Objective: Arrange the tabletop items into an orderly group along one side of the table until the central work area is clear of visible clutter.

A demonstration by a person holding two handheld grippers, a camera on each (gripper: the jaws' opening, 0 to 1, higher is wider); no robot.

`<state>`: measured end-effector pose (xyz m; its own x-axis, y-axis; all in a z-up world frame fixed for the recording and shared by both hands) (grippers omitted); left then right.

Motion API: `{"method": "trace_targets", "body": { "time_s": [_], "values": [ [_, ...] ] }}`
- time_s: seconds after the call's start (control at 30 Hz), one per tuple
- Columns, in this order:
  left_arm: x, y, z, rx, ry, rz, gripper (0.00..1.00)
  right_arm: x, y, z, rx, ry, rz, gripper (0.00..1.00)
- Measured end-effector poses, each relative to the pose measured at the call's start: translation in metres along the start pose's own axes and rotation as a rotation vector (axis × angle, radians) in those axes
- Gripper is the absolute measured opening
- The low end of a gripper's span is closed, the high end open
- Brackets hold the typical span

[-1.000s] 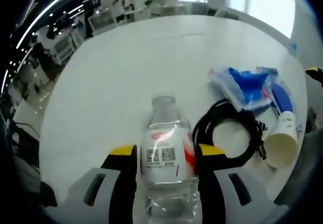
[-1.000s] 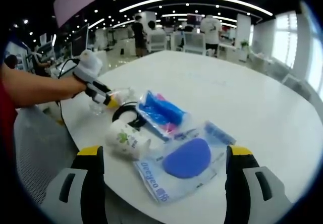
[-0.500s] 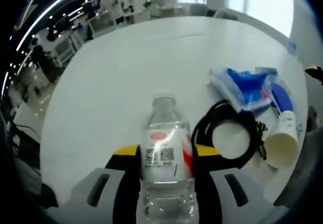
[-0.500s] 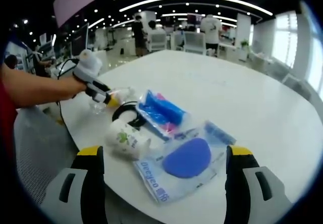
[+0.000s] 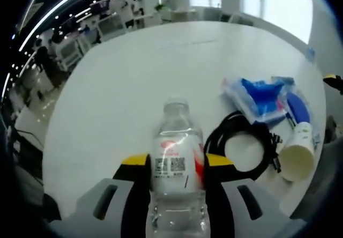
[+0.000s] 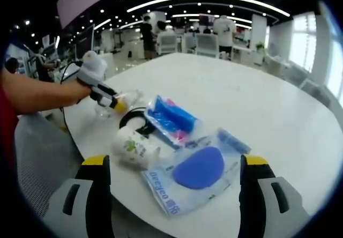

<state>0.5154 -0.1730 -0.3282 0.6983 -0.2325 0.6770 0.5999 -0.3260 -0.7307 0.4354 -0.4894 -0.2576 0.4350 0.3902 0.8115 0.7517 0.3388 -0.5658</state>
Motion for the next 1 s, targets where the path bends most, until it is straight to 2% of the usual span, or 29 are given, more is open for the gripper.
{"method": "trace_targets", "body": {
  "time_s": [0.57, 1.0],
  "values": [
    [0.027, -0.023, -0.007, -0.01, 0.02, -0.118, 0.36, 0.0, 0.0, 0.001, 0.004, -0.01, 0.001, 0.99],
    [0.05, -0.055, -0.017, -0.063, 0.048, -0.259, 0.36, 0.003, -0.001, 0.003, 0.004, -0.024, -0.014, 0.98]
  ]
}}
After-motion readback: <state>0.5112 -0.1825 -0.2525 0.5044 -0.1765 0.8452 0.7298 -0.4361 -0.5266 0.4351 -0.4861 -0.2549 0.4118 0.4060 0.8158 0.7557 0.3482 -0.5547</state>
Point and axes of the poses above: the point that each gripper's makers call its tool centre point, and the gripper's own axes: y roughly forward along the fingers, z roughly to its left, x roughly out of its top, the point moved 6 cm from there along -y, roughly backward along the fingers, and after that the axes turned 12 degrees about -x, right-handed, at the moved point
